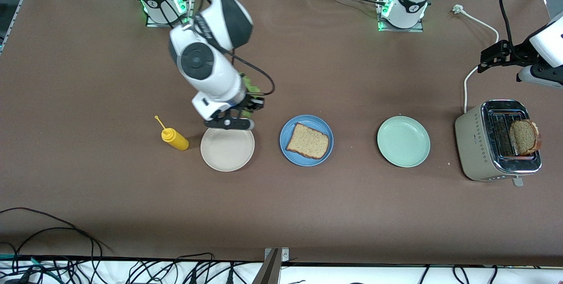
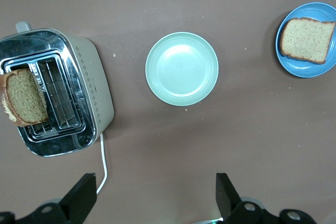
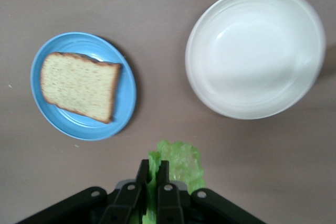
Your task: Make sandwich in blue plate with both arms
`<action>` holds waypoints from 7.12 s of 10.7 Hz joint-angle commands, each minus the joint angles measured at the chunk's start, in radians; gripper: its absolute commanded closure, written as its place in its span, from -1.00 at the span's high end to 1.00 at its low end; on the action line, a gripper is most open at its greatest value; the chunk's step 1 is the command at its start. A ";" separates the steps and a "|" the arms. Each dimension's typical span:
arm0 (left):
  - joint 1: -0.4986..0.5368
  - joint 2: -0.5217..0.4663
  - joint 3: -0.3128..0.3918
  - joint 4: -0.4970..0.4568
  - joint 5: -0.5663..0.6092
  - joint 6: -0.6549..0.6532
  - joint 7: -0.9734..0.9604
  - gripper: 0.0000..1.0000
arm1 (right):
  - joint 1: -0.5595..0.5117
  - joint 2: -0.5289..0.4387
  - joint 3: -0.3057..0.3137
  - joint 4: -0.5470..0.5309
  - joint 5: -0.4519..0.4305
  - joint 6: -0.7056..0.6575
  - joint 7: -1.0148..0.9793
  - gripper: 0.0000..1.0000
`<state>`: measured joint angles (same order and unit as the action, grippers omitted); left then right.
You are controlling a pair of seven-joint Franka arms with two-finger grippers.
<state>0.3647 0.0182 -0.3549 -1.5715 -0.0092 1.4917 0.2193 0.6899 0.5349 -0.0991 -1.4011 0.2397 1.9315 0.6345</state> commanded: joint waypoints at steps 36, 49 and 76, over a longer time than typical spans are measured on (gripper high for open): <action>0.019 0.118 0.105 0.056 0.031 0.022 0.017 1.00 | 0.184 0.540 -0.064 0.352 -0.056 0.553 0.646 1.00; 0.108 0.396 0.197 0.206 0.063 0.257 0.357 1.00 | 0.180 0.436 -0.067 0.358 0.128 0.339 0.645 1.00; -0.351 0.089 0.318 0.146 -0.008 -0.051 0.086 1.00 | -0.614 -0.149 -0.074 -0.286 0.306 -0.163 -2.157 1.00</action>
<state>0.0128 0.1262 -0.0214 -1.4076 -0.0043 1.4414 0.3126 0.1653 0.3597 -0.1861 -1.6803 0.4495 1.8221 -1.3348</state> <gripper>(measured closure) 0.000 0.000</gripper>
